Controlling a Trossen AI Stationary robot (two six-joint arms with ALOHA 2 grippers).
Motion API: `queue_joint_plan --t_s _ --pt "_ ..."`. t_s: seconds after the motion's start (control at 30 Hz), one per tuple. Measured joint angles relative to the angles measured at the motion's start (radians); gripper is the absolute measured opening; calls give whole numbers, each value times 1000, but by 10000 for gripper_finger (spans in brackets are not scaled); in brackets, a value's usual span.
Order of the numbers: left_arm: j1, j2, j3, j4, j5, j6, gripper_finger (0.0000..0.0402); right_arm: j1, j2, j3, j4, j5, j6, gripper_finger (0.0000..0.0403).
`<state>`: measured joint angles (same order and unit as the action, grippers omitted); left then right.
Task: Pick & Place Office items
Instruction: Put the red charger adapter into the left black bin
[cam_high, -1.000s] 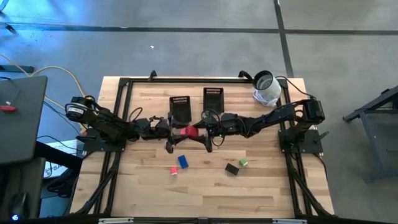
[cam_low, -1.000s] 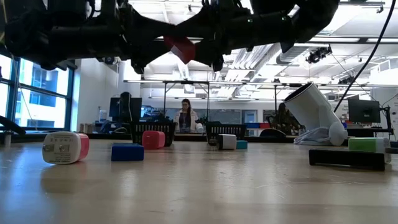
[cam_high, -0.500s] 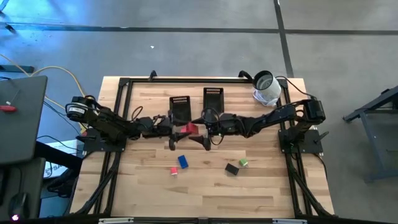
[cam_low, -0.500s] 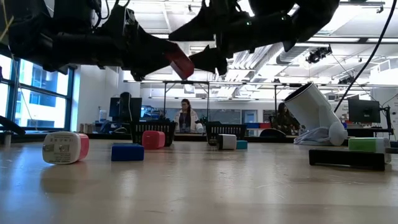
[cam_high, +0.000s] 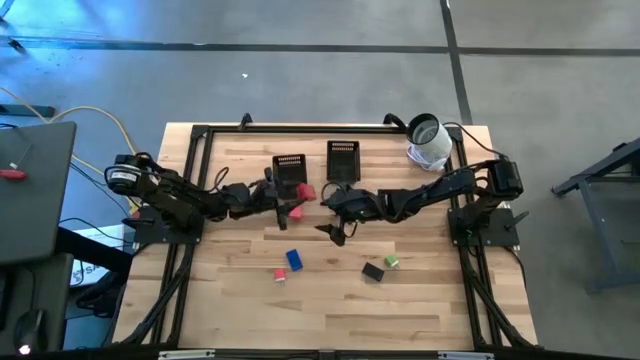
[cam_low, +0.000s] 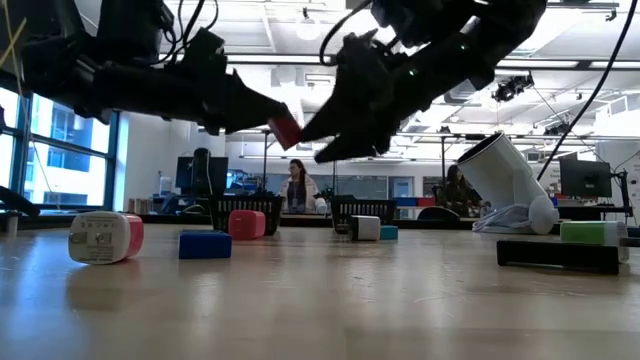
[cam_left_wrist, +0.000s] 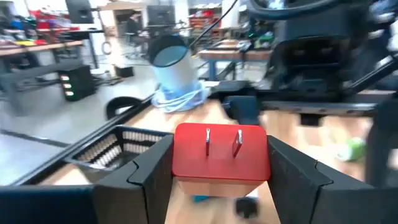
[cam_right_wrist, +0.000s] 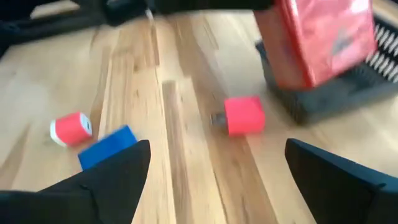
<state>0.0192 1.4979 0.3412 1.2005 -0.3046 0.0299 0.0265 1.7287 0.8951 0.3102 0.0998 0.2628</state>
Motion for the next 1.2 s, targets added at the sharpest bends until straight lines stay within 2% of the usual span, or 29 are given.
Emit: queue_joint_plan --t_s 0.17,0.57,0.77,1.03,1.2 --pt "19 -20 0 -60 -67 32 200 5 0 0 -87 6 32 361" --pt "52 -74 -1 -192 -277 135 200 56 0 0 -159 8 59 361" --pt "54 -78 -1 -283 -354 126 200 68 0 0 -203 66 67 361" --pt "100 -78 -1 -389 -336 37 200 68 1 0 -202 66 77 358" --pt "137 -78 -1 -423 -253 -22 201 68 1 0 -202 66 77 357"
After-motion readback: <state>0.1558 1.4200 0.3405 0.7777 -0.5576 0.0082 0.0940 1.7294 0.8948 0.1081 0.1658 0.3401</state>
